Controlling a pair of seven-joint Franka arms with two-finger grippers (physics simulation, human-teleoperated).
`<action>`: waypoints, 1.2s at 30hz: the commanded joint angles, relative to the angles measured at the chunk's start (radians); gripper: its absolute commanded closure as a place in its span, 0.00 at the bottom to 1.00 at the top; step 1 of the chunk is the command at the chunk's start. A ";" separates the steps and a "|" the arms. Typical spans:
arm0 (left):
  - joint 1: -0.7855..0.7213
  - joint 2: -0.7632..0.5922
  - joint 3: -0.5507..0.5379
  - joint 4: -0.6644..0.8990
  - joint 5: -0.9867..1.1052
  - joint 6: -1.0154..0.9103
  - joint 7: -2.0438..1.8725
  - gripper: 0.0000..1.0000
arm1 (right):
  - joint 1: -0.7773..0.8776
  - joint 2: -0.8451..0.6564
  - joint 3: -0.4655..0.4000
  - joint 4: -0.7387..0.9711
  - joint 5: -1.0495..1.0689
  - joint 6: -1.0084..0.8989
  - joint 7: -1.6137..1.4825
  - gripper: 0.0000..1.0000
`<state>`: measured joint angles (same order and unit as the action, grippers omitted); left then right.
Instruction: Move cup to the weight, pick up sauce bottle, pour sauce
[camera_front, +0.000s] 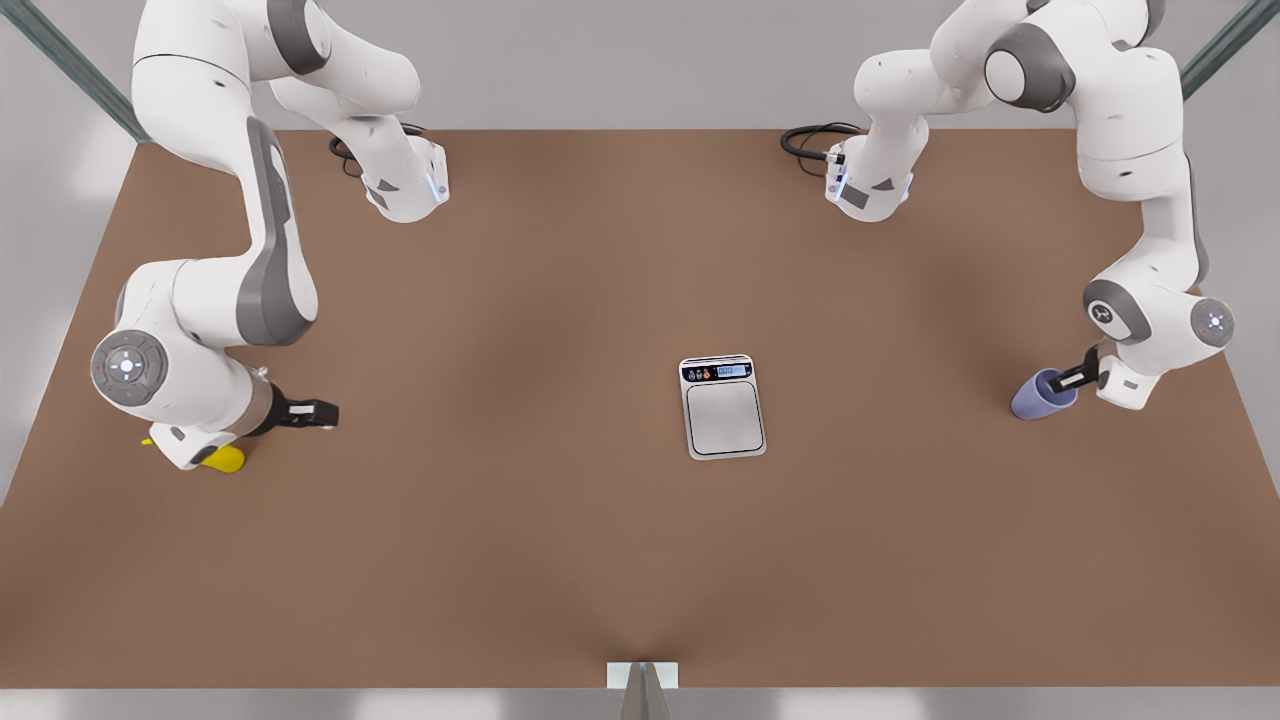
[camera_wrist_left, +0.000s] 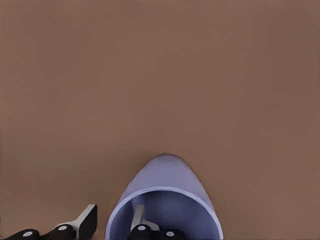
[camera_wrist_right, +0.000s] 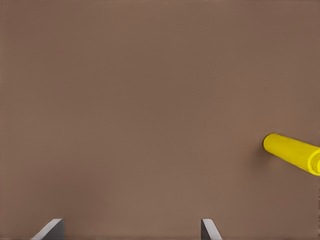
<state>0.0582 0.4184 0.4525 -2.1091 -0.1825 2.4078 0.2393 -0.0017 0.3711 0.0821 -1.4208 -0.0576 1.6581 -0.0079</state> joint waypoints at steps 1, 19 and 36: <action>0.000 0.000 0.000 -0.002 0.000 0.004 0.000 0.55 | -0.006 0.000 -0.001 0.000 -0.001 0.000 -0.024 0.00; -0.005 0.010 -0.011 -0.003 -0.012 0.025 -0.002 0.79 | -0.724 0.408 0.002 -0.013 0.639 0.290 -1.839 0.00; -0.011 -0.076 -0.161 0.003 -0.043 0.030 0.002 0.79 | -0.843 0.535 0.002 0.033 0.851 0.042 -2.184 0.00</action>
<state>0.0467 0.3395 0.2757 -2.1062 -0.1447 2.4384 0.2369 -0.8425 0.9067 0.0843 -1.3897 0.7931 1.6996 -2.1921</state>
